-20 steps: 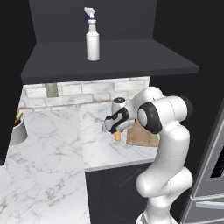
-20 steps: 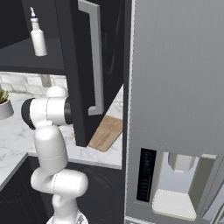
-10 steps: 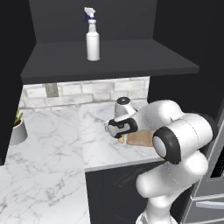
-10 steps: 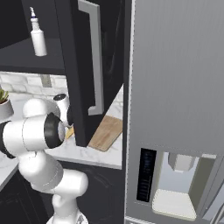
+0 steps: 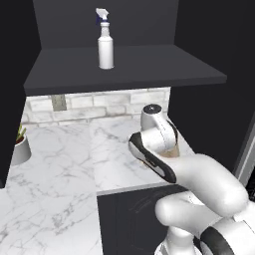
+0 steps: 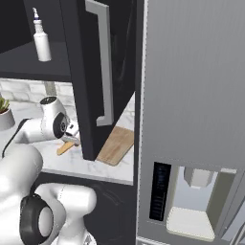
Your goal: Move the cutting board and knife to the sink. Then move spray from the cabinet to the counter.
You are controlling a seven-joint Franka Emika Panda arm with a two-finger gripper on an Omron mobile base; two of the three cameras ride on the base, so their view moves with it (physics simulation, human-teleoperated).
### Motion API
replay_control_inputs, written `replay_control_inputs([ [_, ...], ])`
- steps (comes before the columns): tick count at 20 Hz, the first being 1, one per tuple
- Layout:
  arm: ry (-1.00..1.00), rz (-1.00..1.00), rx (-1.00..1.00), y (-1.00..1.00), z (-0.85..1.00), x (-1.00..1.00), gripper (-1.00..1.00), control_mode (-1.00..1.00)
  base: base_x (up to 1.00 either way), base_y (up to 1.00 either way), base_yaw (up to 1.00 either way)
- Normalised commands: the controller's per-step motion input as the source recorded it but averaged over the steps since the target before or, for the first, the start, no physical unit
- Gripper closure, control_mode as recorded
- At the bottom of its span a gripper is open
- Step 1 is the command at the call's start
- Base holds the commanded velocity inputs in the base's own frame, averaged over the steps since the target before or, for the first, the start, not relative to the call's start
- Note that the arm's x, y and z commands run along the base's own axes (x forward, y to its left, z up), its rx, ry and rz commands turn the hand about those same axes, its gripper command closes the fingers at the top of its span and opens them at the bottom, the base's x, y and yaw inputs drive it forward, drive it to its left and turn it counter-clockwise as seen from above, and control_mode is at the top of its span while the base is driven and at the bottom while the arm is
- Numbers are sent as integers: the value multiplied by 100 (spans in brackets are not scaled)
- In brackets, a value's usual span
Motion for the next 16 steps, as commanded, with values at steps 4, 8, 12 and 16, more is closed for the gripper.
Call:
replay_control_inputs([
  [4,-29,-4,0,-4,81,-88,100,-100,0,0,0],
  [8,-11,0,0,0,7,-12,100,-100,0,0,0],
  [12,-1,0,0,0,0,-6,100,-100,0,0,0],
  [16,-16,0,0,0,0,-84,100,-100,0,0,0],
])
